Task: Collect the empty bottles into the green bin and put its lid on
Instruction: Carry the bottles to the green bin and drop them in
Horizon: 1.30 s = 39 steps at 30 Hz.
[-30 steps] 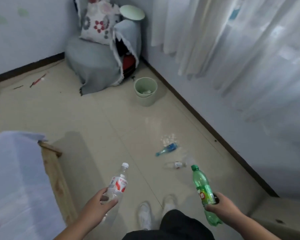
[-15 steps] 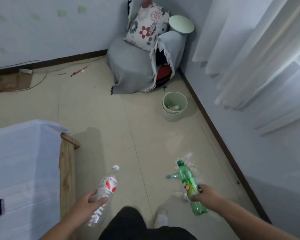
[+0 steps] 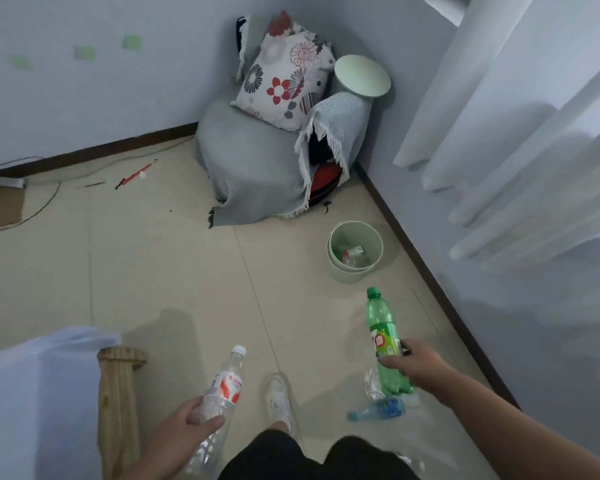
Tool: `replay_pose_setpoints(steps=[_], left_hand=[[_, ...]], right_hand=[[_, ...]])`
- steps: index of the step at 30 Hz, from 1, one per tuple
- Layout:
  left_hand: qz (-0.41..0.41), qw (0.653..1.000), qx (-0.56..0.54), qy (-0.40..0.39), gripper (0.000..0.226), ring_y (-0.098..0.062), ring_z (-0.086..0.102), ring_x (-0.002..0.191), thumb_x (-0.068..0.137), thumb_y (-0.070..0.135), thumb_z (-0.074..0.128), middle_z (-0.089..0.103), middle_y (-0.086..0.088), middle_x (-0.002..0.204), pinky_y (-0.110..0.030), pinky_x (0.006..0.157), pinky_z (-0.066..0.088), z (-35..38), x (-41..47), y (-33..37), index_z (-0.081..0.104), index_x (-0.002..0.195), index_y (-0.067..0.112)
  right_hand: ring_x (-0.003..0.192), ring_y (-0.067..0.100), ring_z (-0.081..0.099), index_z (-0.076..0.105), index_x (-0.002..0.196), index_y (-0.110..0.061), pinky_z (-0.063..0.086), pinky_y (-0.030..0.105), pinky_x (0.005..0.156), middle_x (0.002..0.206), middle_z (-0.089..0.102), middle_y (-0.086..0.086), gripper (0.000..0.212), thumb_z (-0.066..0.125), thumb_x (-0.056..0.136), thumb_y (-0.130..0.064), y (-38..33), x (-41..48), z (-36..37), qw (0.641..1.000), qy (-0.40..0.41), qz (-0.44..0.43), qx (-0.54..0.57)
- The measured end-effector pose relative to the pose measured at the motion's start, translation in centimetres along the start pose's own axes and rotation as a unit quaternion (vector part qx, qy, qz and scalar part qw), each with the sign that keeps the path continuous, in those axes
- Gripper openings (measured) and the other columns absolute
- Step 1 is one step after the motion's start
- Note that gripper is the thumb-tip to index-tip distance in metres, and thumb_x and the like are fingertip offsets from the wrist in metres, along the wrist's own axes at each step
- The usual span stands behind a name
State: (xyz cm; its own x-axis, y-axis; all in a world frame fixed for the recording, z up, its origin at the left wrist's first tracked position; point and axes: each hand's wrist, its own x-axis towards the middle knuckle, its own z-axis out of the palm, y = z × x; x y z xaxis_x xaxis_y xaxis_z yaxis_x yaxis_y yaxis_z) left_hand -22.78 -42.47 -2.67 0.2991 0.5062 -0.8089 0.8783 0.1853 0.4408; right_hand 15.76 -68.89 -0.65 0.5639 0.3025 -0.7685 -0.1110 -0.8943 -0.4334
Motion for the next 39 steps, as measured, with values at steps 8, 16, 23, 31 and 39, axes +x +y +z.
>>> replay_pose_setpoints(steps=[8,16,23,31,39], left_hand=[[0.072,0.993,0.084,-0.044,0.082,-0.008,0.073,0.088,0.057,0.063,0.081,0.07,0.007,0.106,-0.031,0.08,0.055,-4.8,9.5,18.2,0.059,0.131,0.036],[0.095,0.98,0.161,-0.071,0.072,-0.01,0.072,0.09,0.075,0.05,0.082,0.067,0.005,0.107,-0.033,0.085,0.056,-2.7,17.5,33.5,0.054,0.139,0.033],[0.088,0.969,0.207,-0.103,0.057,-0.007,0.072,0.081,0.081,0.056,0.072,0.072,0.004,0.096,-0.026,0.07,0.053,-0.7,20.5,42.6,0.051,0.134,0.046],[0.033,0.955,0.239,-0.171,0.022,-0.017,0.067,0.099,0.084,0.063,0.061,0.067,0.013,0.113,-0.033,0.059,0.062,1.3,29.3,51.6,0.051,0.097,0.078],[-0.002,0.929,0.281,-0.242,0.048,-0.018,0.063,0.102,0.098,0.056,0.051,0.055,0.004,0.136,-0.026,0.049,0.057,7.1,42.3,56.9,0.042,0.144,0.053]], right_hand=[[0.078,0.013,0.069,0.069,0.105,-0.021,0.05,0.023,0.061,0.091,0.073,0.001,0.033,0.084,0.077,-0.03,0.3,2.4,-2.0,0.996,0.018,0.084,0.029],[0.067,0.018,0.066,0.073,0.097,-0.014,0.043,0.02,0.051,0.075,0.068,0.003,0.033,0.087,0.071,-0.028,1.4,11.4,-5.6,0.98,0.017,0.172,0.095],[0.073,0.017,0.068,0.07,0.107,-0.017,0.046,0.023,0.055,0.089,0.073,0.005,0.035,0.082,0.078,-0.032,-5.4,17.8,-13.2,0.977,0.016,0.151,0.147],[0.076,0.018,0.07,0.073,0.107,-0.017,0.052,0.026,0.059,0.086,0.074,0.003,0.034,0.08,0.08,-0.035,-10.7,24.0,-15.8,0.957,0.05,0.185,0.217],[0.076,0.019,0.067,0.055,0.108,-0.018,0.048,0.027,0.052,0.09,0.066,0.002,0.042,0.079,0.08,-0.039,-13.7,33.1,-12.0,0.897,0.096,0.271,0.335]])
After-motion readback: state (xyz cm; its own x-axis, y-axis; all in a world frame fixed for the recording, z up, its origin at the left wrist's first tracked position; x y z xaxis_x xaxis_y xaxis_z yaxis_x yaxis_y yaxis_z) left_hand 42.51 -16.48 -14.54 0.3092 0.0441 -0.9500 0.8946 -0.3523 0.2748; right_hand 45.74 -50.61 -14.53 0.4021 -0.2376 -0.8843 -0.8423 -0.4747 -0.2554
